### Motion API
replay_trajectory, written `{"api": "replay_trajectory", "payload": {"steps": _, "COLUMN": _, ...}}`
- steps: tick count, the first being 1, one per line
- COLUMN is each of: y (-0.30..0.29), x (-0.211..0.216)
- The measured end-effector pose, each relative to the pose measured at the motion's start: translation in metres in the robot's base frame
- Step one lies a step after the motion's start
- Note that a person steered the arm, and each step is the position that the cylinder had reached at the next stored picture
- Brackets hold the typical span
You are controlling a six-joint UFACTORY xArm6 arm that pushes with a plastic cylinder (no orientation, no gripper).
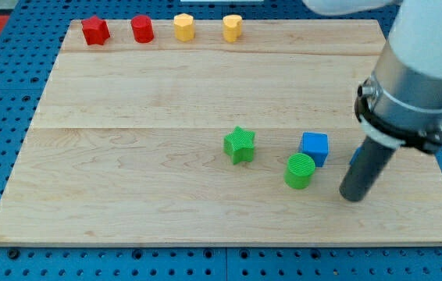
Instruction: Move the green circle below the green star
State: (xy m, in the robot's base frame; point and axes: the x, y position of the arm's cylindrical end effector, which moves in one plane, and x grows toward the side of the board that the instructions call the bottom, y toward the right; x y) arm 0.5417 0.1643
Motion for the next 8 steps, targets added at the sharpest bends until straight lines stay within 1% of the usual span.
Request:
{"api": "replay_trajectory", "payload": {"steps": 1, "y": -0.016, "x": -0.037}}
{"api": "replay_trajectory", "payload": {"steps": 3, "y": -0.036, "x": -0.027}}
{"api": "replay_trajectory", "payload": {"steps": 4, "y": -0.044, "x": -0.014}}
{"api": "replay_trajectory", "payload": {"steps": 5, "y": -0.044, "x": 0.014}}
{"api": "replay_trajectory", "payload": {"steps": 6, "y": -0.084, "x": -0.008}}
{"api": "replay_trajectory", "payload": {"steps": 7, "y": -0.076, "x": -0.002}}
{"api": "replay_trajectory", "payload": {"steps": 8, "y": -0.076, "x": -0.009}}
